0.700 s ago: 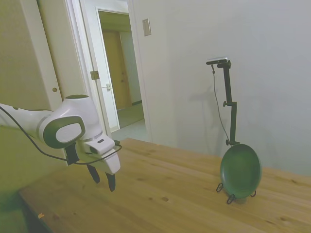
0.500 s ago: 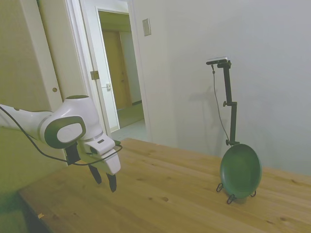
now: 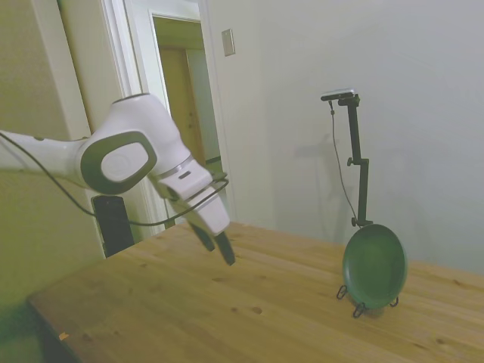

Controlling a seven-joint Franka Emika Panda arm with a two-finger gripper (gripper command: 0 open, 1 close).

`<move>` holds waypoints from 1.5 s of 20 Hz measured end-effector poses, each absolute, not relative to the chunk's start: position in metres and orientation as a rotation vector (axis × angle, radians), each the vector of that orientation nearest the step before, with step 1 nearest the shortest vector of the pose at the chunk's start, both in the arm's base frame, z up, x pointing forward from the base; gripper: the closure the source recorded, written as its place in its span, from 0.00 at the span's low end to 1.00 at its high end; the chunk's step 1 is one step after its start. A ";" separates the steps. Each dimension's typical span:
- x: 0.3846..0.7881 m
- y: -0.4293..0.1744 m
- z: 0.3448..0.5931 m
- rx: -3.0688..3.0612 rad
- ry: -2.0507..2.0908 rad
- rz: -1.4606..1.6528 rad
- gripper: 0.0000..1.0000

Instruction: Unload the plate

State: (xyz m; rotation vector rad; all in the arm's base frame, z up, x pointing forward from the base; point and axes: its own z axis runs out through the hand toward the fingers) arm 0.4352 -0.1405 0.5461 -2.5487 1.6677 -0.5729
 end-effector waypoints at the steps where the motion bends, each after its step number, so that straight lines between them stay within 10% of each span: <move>1: 0.443 -0.155 0.556 -2.524 1.696 -0.597 0.00; 20: 0.551 -0.320 0.640 -2.570 1.808 -0.678 0.00; 30: 0.600 -0.389 0.617 -2.839 1.641 -0.655 0.00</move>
